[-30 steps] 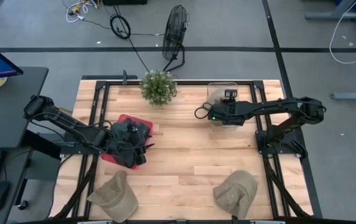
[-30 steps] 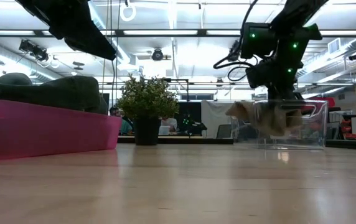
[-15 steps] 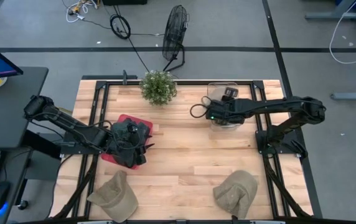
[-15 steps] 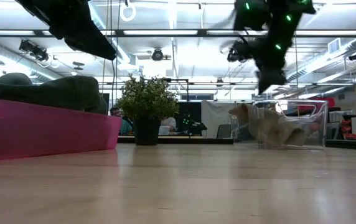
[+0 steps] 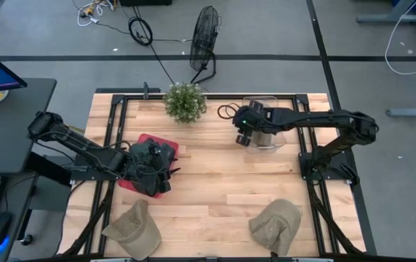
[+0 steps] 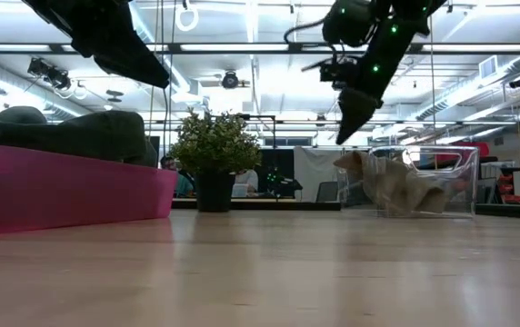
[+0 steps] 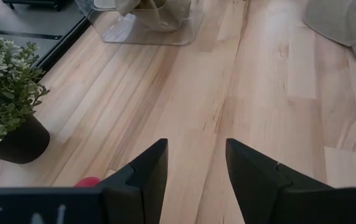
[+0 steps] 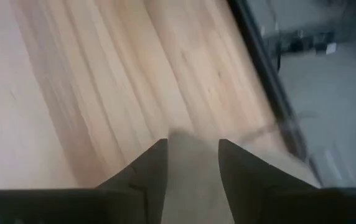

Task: Pick & Place hat
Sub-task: Put the top brown cap into the transparent bin

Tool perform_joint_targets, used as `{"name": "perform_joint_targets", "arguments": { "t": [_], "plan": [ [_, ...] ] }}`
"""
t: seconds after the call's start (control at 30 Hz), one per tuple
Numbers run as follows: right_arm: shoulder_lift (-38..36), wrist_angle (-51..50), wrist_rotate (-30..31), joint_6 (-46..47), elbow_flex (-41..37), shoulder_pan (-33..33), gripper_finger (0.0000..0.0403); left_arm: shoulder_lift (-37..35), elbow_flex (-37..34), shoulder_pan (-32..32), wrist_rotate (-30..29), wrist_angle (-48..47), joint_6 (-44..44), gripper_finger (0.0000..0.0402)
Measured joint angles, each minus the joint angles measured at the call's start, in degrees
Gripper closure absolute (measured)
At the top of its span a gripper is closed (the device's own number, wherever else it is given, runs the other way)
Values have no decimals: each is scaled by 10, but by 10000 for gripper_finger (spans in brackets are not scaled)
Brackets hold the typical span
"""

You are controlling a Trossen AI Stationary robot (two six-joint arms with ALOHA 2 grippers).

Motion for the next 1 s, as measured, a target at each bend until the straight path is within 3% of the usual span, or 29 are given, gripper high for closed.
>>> {"name": "perform_joint_targets", "arguments": {
  "t": [0.43,0.8,1.0],
  "plan": [
    [7,-63,-6,37,0,-11,266,0,0,0,0,0,1,236],
    [7,-177,-6,96,0,-11,389,0,0,0,0,-1,2,236],
    [7,-189,-5,131,0,-11,394,0,0,0,0,-1,1,236]
  ]
}}
